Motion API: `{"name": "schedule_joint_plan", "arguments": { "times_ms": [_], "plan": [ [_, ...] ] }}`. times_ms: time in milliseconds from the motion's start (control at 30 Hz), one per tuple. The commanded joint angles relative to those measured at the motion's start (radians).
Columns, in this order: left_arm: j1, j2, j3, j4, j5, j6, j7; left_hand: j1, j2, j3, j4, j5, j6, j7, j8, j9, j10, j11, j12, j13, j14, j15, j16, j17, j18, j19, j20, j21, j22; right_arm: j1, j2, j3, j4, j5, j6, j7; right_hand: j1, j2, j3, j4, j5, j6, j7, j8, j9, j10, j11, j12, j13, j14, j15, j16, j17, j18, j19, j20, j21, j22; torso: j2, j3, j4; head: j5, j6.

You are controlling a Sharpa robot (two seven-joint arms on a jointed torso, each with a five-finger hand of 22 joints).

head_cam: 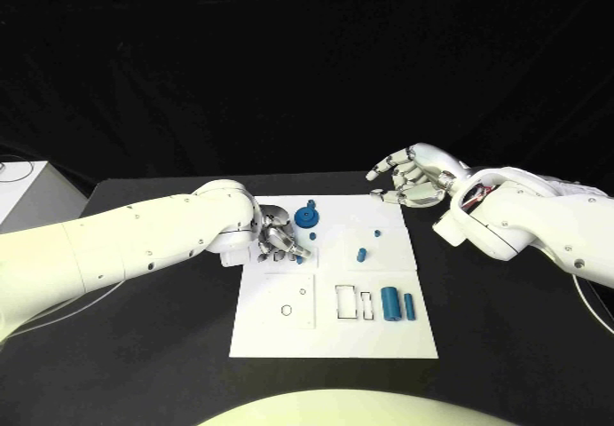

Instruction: Assemble the parts on the task board

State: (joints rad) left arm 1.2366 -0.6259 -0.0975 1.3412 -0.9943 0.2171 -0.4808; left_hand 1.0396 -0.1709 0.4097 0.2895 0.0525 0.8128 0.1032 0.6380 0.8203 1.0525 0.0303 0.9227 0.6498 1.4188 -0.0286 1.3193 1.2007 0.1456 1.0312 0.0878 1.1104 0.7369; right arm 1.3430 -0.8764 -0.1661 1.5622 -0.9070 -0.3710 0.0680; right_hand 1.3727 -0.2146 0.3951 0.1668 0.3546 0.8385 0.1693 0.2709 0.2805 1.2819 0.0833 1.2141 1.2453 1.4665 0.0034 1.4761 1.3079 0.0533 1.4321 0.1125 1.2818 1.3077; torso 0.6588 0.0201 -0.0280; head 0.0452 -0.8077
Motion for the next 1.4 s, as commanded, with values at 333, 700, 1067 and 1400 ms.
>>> {"name": "schedule_joint_plan", "arguments": {
  "times_ms": [333,700,1067,1400],
  "plan": [
    [0.001,0.006,-0.001,0.002,0.005,0.042,0.002,0.055,0.020,0.021,-0.009,0.000,-0.002,-0.001,-0.008,0.010,-0.012,0.002,0.008,-0.003,0.003,0.002,0.009,-0.001,0.013,0.002,0.001,0.006,-0.002,-0.005,0.008,0.001,-0.010,-0.007,0.014,-0.004,-0.002,-0.010,0.009,-0.002,0.004,0.007,0.001,0.006,0.000,-0.001,-0.001,0.000,0.001,0.056,0.004,-0.003,0.105,0.015,-0.008,0.000,-0.006,0.107,0.000,0.0000,0.0015,-0.001,-0.003],
    [0.001,0.007,-0.002,0.001,0.012,0.030,0.002,0.116,0.048,0.082,-0.022,0.000,-0.001,-0.005,-0.016,0.019,-0.016,-0.002,0.011,-0.008,0.002,-0.001,0.014,0.002,0.013,0.000,0.000,0.009,0.002,-0.006,0.011,0.000,-0.015,-0.007,0.019,-0.007,-0.002,-0.010,0.010,-0.002,0.004,0.008,0.001,0.007,0.000,0.000,-0.001,0.002,0.002,0.055,0.004,-0.003,0.105,0.015,-0.008,-0.001,-0.006,0.107,0.002,0.0004,-0.0002,0.003,-0.009],
    [0.001,0.001,-0.002,0.024,0.083,-0.006,-0.005,0.133,0.043,0.510,-0.251,0.000,-0.018,-0.002,0.006,0.094,-0.006,-0.003,-0.001,-0.041,0.011,-0.005,0.030,0.018,0.010,0.007,-0.011,0.057,0.049,-0.009,0.012,0.000,-0.024,-0.007,0.018,-0.009,-0.002,-0.010,0.012,-0.002,0.004,0.009,0.001,0.007,0.000,0.002,-0.001,0.003,0.003,0.055,0.004,-0.003,0.105,0.014,-0.007,-0.001,-0.005,0.108,0.001,0.0000,0.0003,0.002,-0.011],
    [0.001,-0.018,-0.001,0.032,0.148,-0.070,-0.005,0.059,0.030,0.601,-0.333,0.051,0.014,-0.007,0.016,0.118,0.030,-0.011,0.045,-0.010,0.044,-0.012,0.081,0.082,-0.003,0.049,-0.021,0.138,0.148,-0.012,0.012,0.000,-0.030,0.000,0.017,-0.010,-0.007,-0.011,0.014,0.000,0.005,0.011,0.001,0.009,0.000,0.005,-0.002,0.006,0.004,0.055,0.003,-0.004,0.104,0.015,-0.008,-0.001,-0.007,0.107,0.000,0.0006,0.0012,0.000,-0.010]
  ]
}}
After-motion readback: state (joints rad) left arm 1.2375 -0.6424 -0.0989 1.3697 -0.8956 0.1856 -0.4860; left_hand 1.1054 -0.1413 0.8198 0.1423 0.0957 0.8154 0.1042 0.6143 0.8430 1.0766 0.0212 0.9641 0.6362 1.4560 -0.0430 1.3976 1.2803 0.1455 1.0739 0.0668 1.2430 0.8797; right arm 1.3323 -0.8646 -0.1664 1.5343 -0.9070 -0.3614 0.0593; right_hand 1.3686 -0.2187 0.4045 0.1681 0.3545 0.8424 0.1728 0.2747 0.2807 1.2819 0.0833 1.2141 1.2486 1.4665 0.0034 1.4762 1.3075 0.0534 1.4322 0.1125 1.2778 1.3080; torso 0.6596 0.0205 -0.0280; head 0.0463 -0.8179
